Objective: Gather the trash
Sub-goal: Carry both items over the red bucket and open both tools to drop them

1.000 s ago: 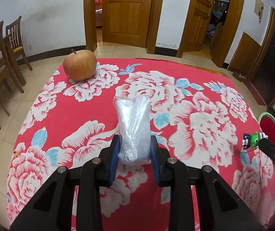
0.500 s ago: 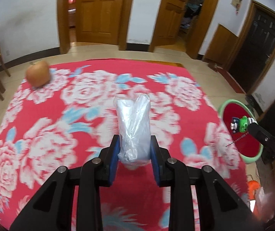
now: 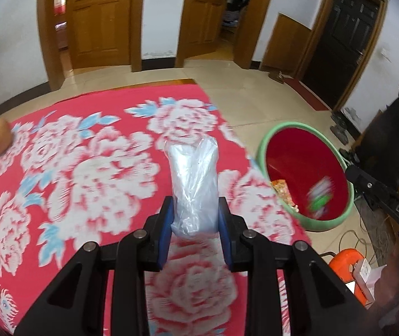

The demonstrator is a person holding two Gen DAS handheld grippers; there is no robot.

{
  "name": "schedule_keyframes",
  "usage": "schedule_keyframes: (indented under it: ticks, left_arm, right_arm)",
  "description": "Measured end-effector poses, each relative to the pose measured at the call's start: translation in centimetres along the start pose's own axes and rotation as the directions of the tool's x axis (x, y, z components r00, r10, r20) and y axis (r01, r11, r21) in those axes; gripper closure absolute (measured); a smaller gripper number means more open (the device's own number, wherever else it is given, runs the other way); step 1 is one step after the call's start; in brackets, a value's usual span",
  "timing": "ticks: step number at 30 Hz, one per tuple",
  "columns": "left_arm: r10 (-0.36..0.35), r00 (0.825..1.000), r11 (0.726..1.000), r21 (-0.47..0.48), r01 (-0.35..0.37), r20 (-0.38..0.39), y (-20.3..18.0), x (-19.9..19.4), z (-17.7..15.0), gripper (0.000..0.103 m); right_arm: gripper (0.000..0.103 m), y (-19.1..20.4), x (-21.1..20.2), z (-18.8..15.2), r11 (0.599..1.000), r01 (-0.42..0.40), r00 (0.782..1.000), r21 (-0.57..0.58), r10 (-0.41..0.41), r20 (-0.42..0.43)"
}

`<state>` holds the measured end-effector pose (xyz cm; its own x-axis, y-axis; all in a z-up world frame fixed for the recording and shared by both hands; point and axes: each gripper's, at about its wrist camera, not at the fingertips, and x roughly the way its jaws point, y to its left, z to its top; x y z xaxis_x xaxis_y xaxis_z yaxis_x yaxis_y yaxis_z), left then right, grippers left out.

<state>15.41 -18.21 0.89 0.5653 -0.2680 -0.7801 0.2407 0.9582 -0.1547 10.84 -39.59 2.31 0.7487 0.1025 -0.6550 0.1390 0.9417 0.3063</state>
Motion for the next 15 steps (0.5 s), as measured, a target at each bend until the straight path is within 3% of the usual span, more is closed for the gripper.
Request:
schedule_keyframes:
  ticks: [9,15]
  left_arm:
    - [-0.036,0.999,0.997,0.063,0.038,-0.022,-4.6,1.7,0.4,0.073]
    - [-0.042,0.998,0.995,0.088,0.045,-0.037,-6.5,2.8,0.7,0.073]
  right_arm:
    - [0.09,-5.7,0.9,0.5,0.995,0.076,0.997,0.06,-0.076,-0.009]
    - [0.09,-8.2,0.9,0.3,0.991,0.086,0.996,0.103,-0.085,-0.014]
